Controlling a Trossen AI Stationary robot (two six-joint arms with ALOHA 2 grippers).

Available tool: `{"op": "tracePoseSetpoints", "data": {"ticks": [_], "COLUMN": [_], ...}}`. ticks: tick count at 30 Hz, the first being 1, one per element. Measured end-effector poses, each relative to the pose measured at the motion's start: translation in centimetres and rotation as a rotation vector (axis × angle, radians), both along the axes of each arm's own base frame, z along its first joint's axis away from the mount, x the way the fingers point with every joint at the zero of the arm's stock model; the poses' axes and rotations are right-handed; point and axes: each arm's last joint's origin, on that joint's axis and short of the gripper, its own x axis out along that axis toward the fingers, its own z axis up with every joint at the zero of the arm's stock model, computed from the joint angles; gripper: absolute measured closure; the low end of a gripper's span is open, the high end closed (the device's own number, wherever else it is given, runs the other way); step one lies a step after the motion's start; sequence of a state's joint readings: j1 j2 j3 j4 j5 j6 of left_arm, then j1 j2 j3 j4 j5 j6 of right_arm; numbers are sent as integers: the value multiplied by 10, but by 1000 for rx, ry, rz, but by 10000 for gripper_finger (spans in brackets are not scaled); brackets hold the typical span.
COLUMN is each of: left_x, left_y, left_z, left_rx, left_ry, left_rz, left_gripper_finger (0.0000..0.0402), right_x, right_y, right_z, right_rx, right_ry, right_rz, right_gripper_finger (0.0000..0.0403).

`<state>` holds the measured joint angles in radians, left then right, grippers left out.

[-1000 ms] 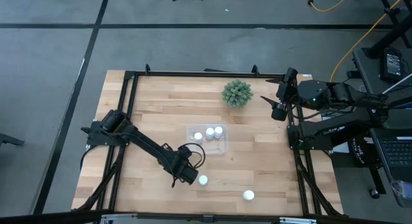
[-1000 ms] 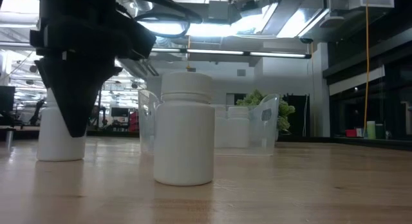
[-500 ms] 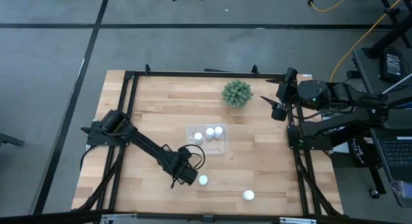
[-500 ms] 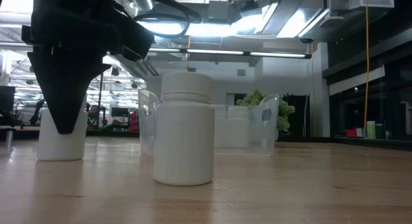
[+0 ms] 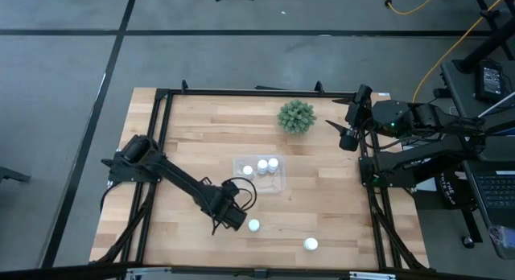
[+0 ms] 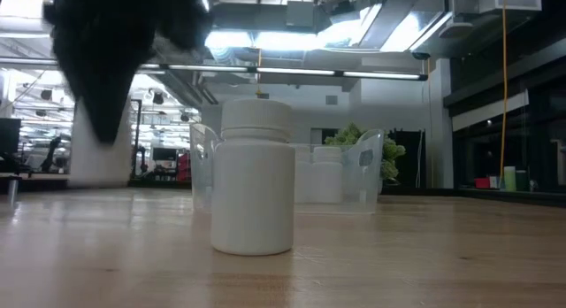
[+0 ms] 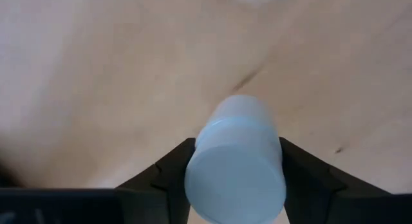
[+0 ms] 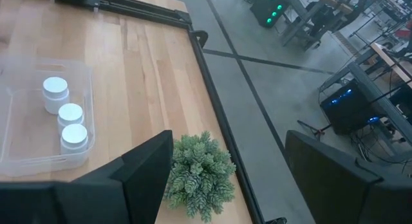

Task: Pick and place pill bottles into a basket
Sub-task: Put the white pill bottle into the transparent bin

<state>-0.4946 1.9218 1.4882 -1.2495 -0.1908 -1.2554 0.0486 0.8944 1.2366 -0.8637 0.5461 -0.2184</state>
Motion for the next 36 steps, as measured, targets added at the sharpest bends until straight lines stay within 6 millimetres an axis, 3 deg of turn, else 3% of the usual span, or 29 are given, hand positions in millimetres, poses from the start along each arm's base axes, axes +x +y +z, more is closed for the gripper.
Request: {"op": "tracePoseSetpoints", "data": {"ticks": [8, 12, 15, 19, 25, 29, 36], "left_x": [4, 15, 24, 40, 70, 86, 105], "left_y": [23, 42, 62, 92, 124, 130, 122], "left_z": [88, 117, 128, 126, 102, 94, 74], "left_rx": [-29, -57, -65, -75, -135, -129, -142], "left_ry": [-266, -343, -362, -347, -324, -307, -251], "left_rz": [-64, -159, -222, -288, -381, -438, -527], "left_gripper_finger": [227, 227, 227, 228, 228, 228, 228], "right_x": [0, 0, -1, -1, -2, -3, -4], "right_y": [-2, -6, -9, -12, -15, -16, -15], "right_z": [0, 0, 0, 0, 0, -2, -4], "right_rx": [-7, -21, -25, -38, -37, -36, -4], "right_ry": [4, 14, 17, 26, 29, 47, 50], "right_rz": [-12, -30, -45, -59, -85, -87, -98], "right_gripper_finger": [102, 102, 102, 102, 102, 102, 102]}}
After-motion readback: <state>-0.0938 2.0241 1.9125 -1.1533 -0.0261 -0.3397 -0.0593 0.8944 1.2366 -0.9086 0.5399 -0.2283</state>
